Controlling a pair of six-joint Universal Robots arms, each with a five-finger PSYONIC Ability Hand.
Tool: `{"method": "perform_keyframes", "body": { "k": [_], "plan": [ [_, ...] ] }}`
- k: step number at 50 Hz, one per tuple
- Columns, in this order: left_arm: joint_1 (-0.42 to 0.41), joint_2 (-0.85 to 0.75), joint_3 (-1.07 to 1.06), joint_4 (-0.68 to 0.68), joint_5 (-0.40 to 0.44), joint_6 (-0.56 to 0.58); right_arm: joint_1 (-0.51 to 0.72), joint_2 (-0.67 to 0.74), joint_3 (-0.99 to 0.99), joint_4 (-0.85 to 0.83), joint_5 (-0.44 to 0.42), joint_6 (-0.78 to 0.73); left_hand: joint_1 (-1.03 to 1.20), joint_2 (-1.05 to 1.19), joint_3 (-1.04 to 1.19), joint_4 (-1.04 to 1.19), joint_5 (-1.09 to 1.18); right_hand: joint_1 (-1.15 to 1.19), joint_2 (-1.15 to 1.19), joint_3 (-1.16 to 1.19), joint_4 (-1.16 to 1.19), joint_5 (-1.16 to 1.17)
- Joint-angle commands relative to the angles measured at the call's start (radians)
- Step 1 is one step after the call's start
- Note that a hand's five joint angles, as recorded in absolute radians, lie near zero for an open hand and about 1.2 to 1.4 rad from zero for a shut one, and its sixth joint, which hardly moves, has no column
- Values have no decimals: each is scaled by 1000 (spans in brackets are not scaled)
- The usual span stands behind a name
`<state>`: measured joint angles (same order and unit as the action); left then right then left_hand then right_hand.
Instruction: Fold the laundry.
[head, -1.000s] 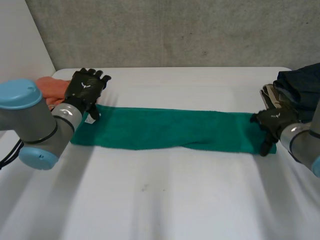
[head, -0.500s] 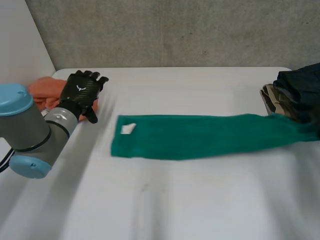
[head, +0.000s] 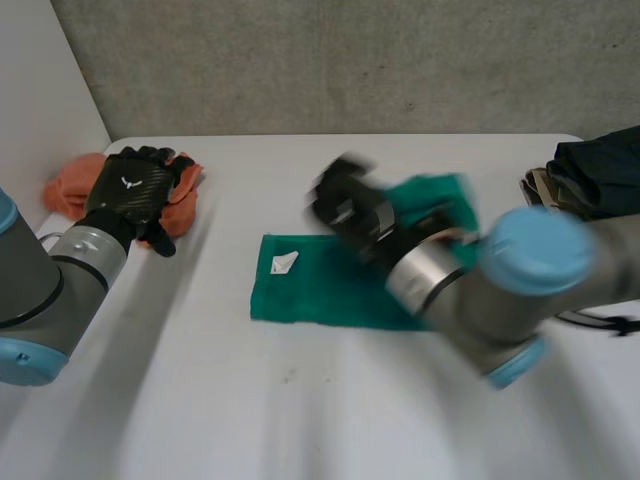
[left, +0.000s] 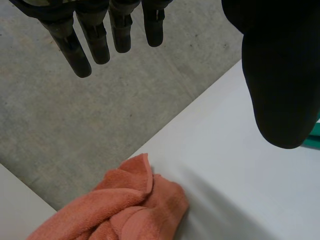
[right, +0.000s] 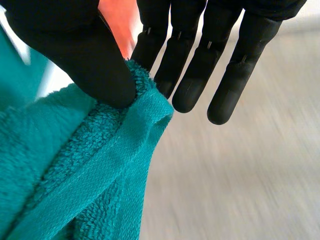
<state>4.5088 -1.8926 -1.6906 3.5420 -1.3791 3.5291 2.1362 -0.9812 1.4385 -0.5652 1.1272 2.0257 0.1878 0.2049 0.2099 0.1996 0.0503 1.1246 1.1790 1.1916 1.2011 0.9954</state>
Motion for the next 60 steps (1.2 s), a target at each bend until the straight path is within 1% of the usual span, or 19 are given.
{"method": "perform_keyframes", "body": {
  "k": [1, 4, 5, 7, 8, 11, 12, 15, 16, 20, 22, 27, 32, 37, 43, 46, 55, 58, 60],
  "plan": [
    [-11, -5, -15, 0, 0, -1, 160, 222, -121, 76, -78, -1, -9, -27, -32, -21, -47, 272, 217, 205, 195, 226],
    [-14, -8, -14, 2, 0, -1, 172, 236, -132, 113, -72, -5, -12, -29, -35, -24, -49, 249, 195, 182, 173, 204],
    [-16, -9, -14, 2, 0, -1, 171, 231, -133, 119, -66, -4, -12, -30, -35, -24, -50, 20, -35, -47, -57, -26],
    [-26, -13, -8, 2, 0, -1, 169, 217, -130, 128, -41, 7, -12, -30, -35, -24, -50, -575, -630, -643, -652, -621],
    [-31, -14, -4, 2, -1, -1, 163, 198, -122, 134, 15, 25, -12, -30, -35, -24, -50, -950, -1004, -1017, -1027, -995],
    [-48, -16, 5, 2, 0, -1, 160, 153, -106, 140, 138, 105, -12, -30, -35, -24, -50, -950, -1004, -1017, -1027, -995],
    [-51, -16, 6, 3, 0, -1, 162, 116, -83, 143, 210, 196, -12, -30, -35, -24, -50, -950, -1004, -1017, -1027, -995],
    [-60, -16, 15, 2, 0, -1, 148, 44, -44, 157, 290, 350, -13, -30, -35, -25, -50, -950, -1004, -1017, -1027, -995],
    [-65, -16, 17, 2, 0, -1, 116, -8, -14, 174, 305, 439, -13, -30, -35, -25, -50, -950, -1004, -1017, -1027, -995],
    [-86, -16, 25, 3, 0, -1, 4, -86, 65, 273, 293, 588, -13, -30, -35, -25, -50, -950, -1004, -1017, -1027, -995],
    [-99, -20, 29, 3, 0, -1, -19, -85, 89, 313, 286, 617, -13, -30, -35, -25, -50, -950, -1004, -1017, -1027, -995],
    [-149, -46, 35, 3, 2, -2, -94, -44, 152, 350, 296, 614, -9, -27, -32, -21, -47, -950, -1004, -1017, -1027, -995],
    [-246, -101, 80, 2, 9, -35, -199, -45, 224, 263, 289, 573, 8, -9, -14, -4, -29, -950, -1004, -1017, -1027, -995],
    [-335, -177, 143, 2, 41, -78, -206, -48, 253, 211, 287, 570, 20, 3, -2, 8, -17, -950, -1004, -1017, -1027, -995],
    [-411, -319, 281, -8, 25, -76, -200, -53, 267, 199, 290, 607, 29, 12, 7, 17, -8, -950, -1004, -1017, -1027, -995],
    [-427, -365, 345, -12, 23, -76, -196, -53, 267, 199, 289, 628, 32, 15, 9, 20, -5, -950, -1004, -1017, -1027, -995],
    [-425, -493, 463, -54, -17, -65, -163, -47, 249, 197, 292, 634, 52, 35, 30, 40, 15, -776, -830, -843, -852, -821],
    [-418, -516, 509, -54, -72, -53, -157, -44, 241, 197, 292, 634, 93, 76, 71, 81, 56, -658, -713, -725, -735, -704],
    [-381, -536, 548, -49, -162, -36, -154, -40, 235, 197, 292, 634, 114, 97, 92, 102, 77, -602, -657, -669, -679, -648]
  ]
}}
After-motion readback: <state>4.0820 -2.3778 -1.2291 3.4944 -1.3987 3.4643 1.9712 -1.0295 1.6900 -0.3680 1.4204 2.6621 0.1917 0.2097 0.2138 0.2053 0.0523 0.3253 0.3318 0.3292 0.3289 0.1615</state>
